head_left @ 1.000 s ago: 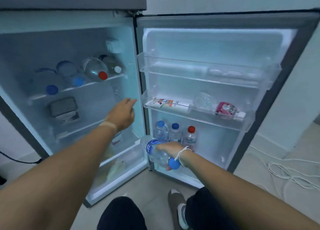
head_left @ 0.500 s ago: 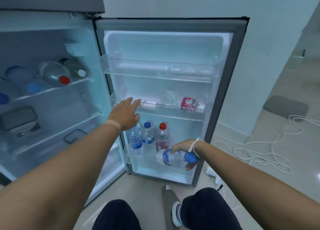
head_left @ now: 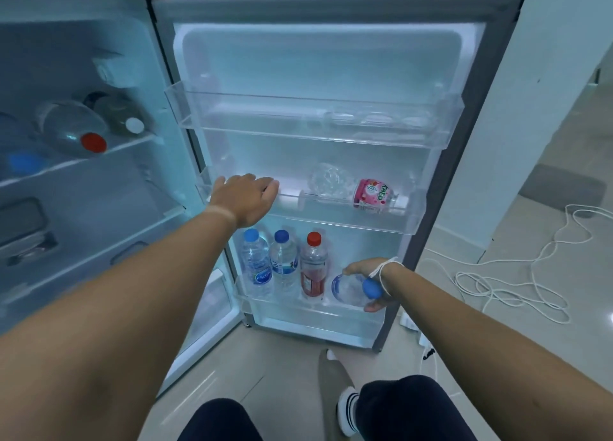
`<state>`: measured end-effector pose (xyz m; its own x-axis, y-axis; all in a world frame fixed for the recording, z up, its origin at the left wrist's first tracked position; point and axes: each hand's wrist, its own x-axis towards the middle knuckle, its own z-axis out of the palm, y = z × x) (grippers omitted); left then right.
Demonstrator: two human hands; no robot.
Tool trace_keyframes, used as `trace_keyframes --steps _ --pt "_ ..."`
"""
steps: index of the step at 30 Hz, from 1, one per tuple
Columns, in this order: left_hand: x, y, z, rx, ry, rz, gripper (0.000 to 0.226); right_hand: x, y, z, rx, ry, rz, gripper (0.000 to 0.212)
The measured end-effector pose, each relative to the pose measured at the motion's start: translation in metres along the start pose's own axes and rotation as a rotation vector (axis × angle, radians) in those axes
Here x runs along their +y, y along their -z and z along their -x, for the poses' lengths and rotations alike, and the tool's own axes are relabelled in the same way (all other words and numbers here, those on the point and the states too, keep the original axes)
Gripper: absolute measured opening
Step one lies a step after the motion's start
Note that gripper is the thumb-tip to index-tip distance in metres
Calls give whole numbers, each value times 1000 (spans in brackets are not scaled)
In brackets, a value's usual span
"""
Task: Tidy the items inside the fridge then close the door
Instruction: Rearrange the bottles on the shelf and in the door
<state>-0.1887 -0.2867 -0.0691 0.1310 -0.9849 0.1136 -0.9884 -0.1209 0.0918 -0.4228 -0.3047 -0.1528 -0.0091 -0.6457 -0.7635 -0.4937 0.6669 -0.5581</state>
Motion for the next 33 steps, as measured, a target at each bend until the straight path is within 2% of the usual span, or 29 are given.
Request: trace_keyframes --steps 4,11,15,18,21,24,27,30,33 --pt "-2 -11 -5 127 -39 46 55 0 -11 -23 -12 -54 -96 40" --pt "-1 -18 -10 213 -52 43 55 1 -26 -45 -88 -46 -242 44" --pt "-2 -21 -12 239 -57 51 55 -4 -20 -47 -26 -103 -348 40" --pt "-1 -22 -12 255 -58 52 55 -10 -17 -42 -65 -80 -434 23" --pt "-2 -21 -11 258 -61 57 53 -16 -21 -39 -88 -24 -495 17" --pt "-2 -19 -10 241 -59 65 53 -16 -31 -47 -108 31 -580 30" --pt "-1 -18 -10 223 -59 65 54 -16 -36 -57 -59 80 -644 49" --pt "-1 -17 -10 210 -52 67 56 -17 -31 -57 83 173 -560 49" --pt "-1 -16 -10 200 -54 68 56 -20 -28 -51 125 253 -425 45"
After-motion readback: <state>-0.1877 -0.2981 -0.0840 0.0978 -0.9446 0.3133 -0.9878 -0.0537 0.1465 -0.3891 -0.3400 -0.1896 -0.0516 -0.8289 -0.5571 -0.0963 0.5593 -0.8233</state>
